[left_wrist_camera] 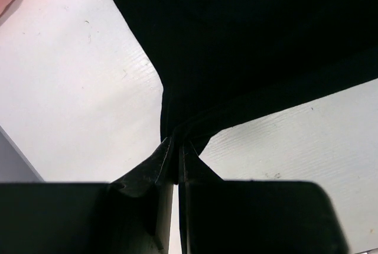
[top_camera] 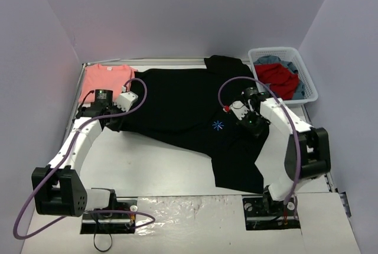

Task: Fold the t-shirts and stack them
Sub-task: Grap the side of the flattened tshirt closest away from the robot with both arms

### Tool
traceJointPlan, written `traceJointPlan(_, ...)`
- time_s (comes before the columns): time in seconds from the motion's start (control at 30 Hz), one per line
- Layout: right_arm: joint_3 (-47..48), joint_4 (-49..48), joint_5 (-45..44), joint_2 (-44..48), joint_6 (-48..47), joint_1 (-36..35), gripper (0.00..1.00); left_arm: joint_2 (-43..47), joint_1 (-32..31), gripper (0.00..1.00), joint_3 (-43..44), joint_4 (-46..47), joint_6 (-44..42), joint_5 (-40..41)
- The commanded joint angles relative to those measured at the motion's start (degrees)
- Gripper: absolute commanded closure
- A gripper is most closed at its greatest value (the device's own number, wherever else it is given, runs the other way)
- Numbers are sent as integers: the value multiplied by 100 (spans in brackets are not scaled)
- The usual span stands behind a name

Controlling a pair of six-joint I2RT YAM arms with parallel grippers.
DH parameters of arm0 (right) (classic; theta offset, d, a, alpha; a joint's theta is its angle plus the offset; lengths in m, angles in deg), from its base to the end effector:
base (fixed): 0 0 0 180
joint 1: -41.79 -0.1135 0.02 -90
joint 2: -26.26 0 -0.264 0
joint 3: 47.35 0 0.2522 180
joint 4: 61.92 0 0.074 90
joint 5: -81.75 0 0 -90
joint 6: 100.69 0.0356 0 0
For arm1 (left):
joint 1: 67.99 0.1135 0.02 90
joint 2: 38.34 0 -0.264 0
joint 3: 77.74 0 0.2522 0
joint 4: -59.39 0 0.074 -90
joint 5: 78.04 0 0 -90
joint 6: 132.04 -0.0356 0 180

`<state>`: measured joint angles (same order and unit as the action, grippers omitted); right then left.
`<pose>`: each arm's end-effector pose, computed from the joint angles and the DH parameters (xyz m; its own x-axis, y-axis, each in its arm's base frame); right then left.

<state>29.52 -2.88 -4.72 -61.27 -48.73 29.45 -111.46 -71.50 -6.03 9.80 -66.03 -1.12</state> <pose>0.2872 0.0651 0.2279 -0.5773 -0.7559 -0.3088 -0.7490 0.6408 -0.1683 0.2629 -0.0242 0.2755 -0.6266 0.4352 -0.6465 0.4997 0.8609 0.0952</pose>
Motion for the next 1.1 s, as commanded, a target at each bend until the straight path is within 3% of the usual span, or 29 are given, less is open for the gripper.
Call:
traceJointPlan(0.0,569,-80,200,-806,-37,12,100,17,61,98,32,199,96,244)
traceJointPlan(0.23,1465,-361,368,-2363,148,30,100,-149,227,98,14,410,26,394)
traceJointPlan(0.53,2556,-485,219,-3489,394,91,100,-702,684,98,269,788,-9,447)
traceJointPlan(0.77,4163,-353,130,-4456,622,126,100,-1599,843,98,1234,789,79,403)
traceJointPlan(0.9,4911,-116,280,-4554,614,126,100,-1732,834,98,1666,648,140,227)
traceJointPlan(1.07,4773,-107,482,-4036,570,135,100,-1609,834,98,1728,507,149,104)
